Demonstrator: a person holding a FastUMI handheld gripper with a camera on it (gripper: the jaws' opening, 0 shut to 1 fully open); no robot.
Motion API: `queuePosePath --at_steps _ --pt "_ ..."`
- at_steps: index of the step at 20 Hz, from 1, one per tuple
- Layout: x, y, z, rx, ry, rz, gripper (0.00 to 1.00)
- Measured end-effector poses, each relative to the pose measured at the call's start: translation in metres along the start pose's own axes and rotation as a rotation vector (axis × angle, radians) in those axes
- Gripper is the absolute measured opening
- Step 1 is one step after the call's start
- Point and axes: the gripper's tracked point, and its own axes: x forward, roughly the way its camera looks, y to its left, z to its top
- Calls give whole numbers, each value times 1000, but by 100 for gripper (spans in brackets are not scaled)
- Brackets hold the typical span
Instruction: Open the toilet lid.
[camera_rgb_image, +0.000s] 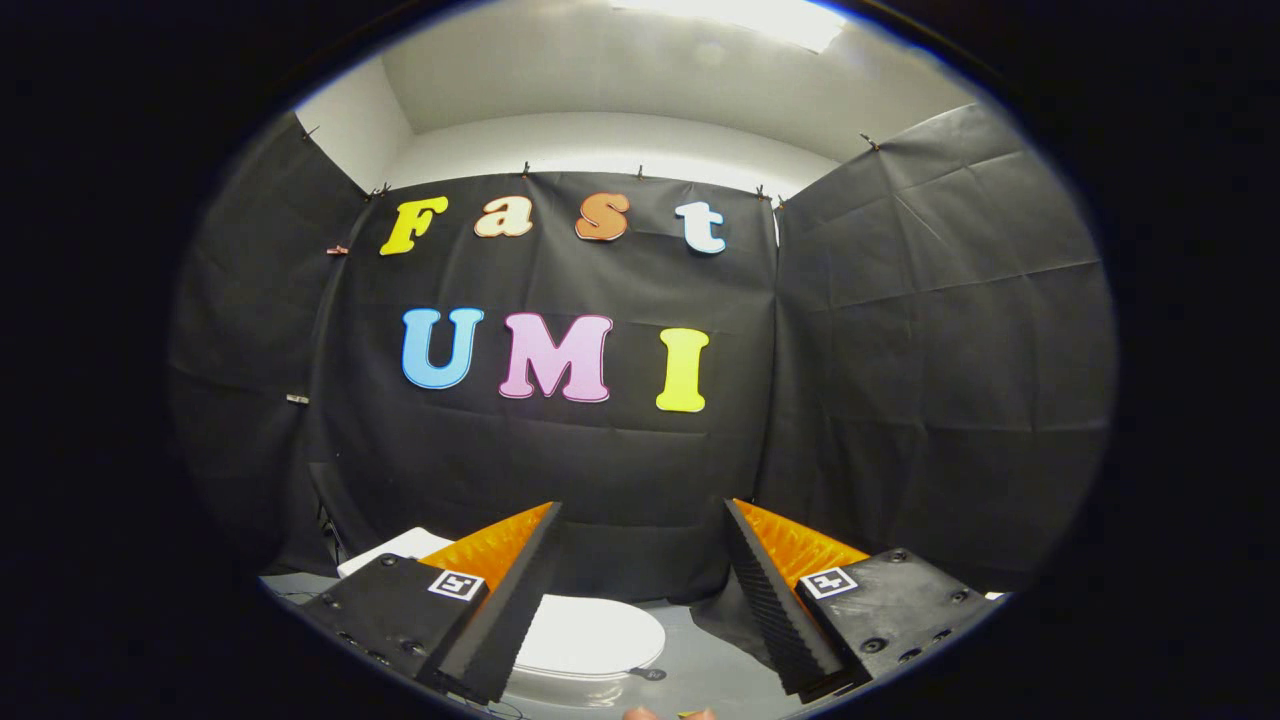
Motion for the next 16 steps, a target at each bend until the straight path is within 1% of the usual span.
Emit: queuePosePath --at_steps 3,7,12,14,16 --pt "3 1 -3 5 -2 -2 99" --pt "15 -1 -18 23 5 -6 99" --pt "29 -2 -36 6 -8 -9 99" --pt "32 0 -42 -11 -24 -7 99" --pt "36 6 -49 -5 -39 15 99"
